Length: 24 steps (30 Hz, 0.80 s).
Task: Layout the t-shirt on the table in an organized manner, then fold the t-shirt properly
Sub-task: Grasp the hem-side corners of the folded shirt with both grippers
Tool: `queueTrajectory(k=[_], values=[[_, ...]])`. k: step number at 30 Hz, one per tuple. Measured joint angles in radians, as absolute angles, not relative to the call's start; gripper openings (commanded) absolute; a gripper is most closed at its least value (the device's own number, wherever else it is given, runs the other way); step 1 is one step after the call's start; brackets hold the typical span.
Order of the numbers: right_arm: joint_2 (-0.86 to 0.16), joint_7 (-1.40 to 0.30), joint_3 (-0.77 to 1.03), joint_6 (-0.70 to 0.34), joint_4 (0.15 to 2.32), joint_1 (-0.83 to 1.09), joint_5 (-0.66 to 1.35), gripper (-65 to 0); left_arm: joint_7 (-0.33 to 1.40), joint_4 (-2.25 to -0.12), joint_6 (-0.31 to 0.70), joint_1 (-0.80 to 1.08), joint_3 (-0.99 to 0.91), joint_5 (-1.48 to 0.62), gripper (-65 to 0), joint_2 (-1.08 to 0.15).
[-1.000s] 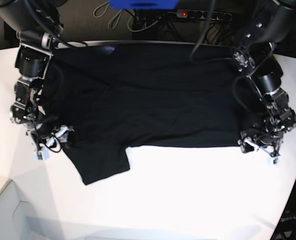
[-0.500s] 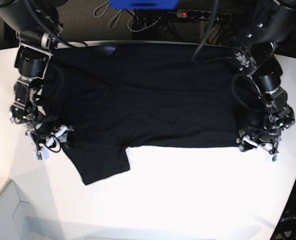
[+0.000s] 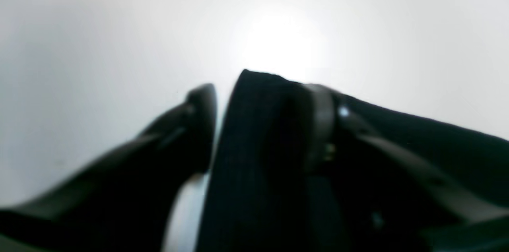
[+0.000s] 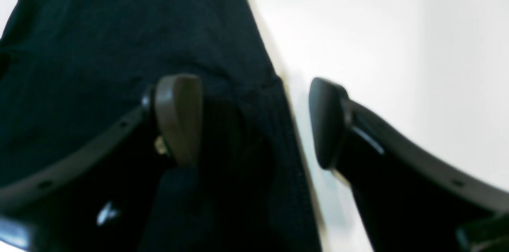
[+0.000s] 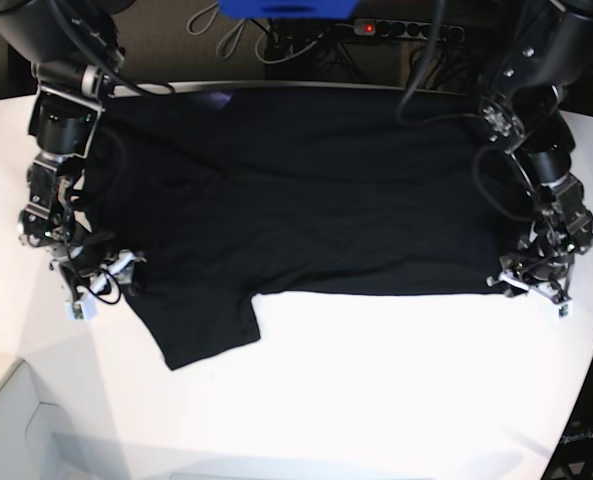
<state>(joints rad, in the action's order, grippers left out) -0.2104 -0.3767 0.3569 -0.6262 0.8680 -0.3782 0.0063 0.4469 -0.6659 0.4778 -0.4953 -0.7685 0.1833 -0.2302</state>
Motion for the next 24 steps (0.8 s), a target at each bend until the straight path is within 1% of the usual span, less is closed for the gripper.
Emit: queueTrajectory(k=[3,5,8,10,14,18,21,24], values=[[-0.21,-0.378,0.357,-0.624,0.868,-0.376,0.007,-37.1,0.433,-0.64,0.477,-0.5,-0.769,0.179,-44.4,-0.233],[-0.211,-0.378,0.357,-0.624,0.868,-0.374,0.007,-41.0,0.424,-0.622,0.475,-0.508,-0.769,0.175,-47.7,-0.233],[-0.211,-0.381,0.357,-0.623,0.868,-0.373,0.007,-47.8,0.425,-0.616,0.476,-0.51,-0.769,0.163,-56.7,-0.233],[-0.21,-0.379,0.357,-0.624,0.869,-0.367,0.008,-53.2,0.426,-0.616,0.477,-0.508,-0.769,0.157,-64.9,-0.233],[-0.211,-0.376,0.357,-0.623,0.87,-0.363,0.009,-65.0,0.426,-0.616,0.478,-0.507,-0.769,0.156,-64.7,-0.232],[-0.21,-0.366,0.357,-0.624,0.876,-0.348,0.021,-65.0,0.437,-0.62,0.486,-0.507,-0.77,0.155,-64.9,-0.23],[-0.209,-0.395,0.357,-0.624,0.931,-0.327,0.008,-65.0,0.457,-0.621,0.566,-0.507,-0.776,0.152,-64.9,-0.23],[-0.2,-0.425,0.357,-0.625,1.045,-0.265,-0.012,-65.0,0.512,-0.628,0.609,-0.512,-0.777,0.148,-64.9,-0.23]])
